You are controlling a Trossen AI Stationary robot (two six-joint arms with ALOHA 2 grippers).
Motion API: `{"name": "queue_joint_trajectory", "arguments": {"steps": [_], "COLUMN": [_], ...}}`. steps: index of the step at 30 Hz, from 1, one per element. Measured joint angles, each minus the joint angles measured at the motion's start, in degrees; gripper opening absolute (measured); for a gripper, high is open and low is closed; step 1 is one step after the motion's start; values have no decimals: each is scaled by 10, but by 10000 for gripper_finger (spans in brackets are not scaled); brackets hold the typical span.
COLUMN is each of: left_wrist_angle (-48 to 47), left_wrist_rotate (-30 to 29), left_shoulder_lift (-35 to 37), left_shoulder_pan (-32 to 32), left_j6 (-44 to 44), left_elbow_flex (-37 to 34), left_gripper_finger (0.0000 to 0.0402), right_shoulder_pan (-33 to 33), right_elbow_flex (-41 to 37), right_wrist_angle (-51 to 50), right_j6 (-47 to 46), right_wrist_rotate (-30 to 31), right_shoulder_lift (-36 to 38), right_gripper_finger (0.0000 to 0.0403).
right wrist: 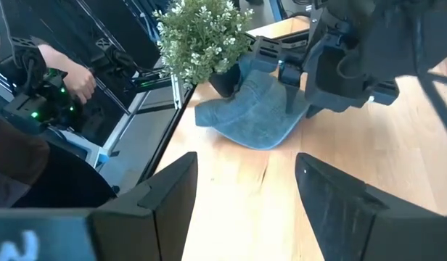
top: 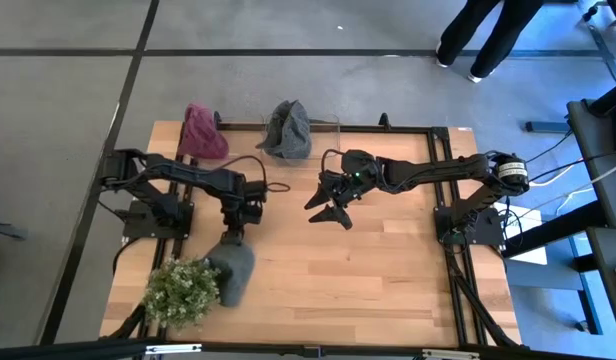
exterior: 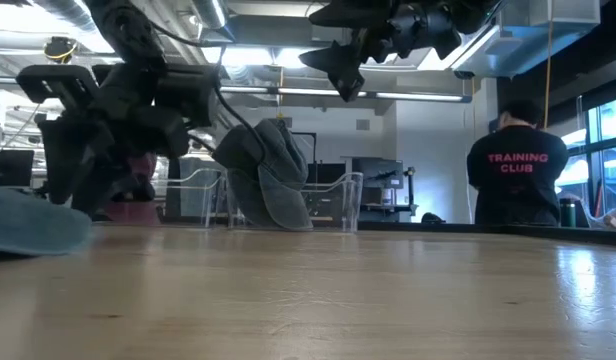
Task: Pick and place caps into container
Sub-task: Put the blue cap into the right transparent container
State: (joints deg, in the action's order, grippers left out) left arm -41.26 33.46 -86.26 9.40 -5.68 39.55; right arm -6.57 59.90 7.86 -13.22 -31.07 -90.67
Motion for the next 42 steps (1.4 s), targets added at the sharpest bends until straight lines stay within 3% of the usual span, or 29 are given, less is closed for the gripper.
{"name": "queue_joint_trajectory", "arguments": {"steps": [16,24,28,37,42], "left_wrist_angle": [1,2,0,-3,-4], "left_wrist_rotate": [-9,121,119,111,111], "left_shoulder_lift": [-1,-2,-1,-1,-1], "left_shoulder_pan": [1,1,-3,-63,-96], "left_j6": [86,75,76,-92,-134], "left_elbow_flex": [0,0,0,0,0], "left_gripper_finger": [146,144,144,143,143], "right_shoulder_pan": [-1,-1,-1,-1,-1], "right_elbow_flex": [0,0,0,0,0], "right_wrist_angle": [-1,-1,-1,-1,-1], "right_j6": [0,0,1,2,3], "right_wrist_rotate": [0,0,0,0,0], "right_shoulder_lift": [0,0,0,0,0], "right_gripper_finger": [233,233,233,233,233]}}
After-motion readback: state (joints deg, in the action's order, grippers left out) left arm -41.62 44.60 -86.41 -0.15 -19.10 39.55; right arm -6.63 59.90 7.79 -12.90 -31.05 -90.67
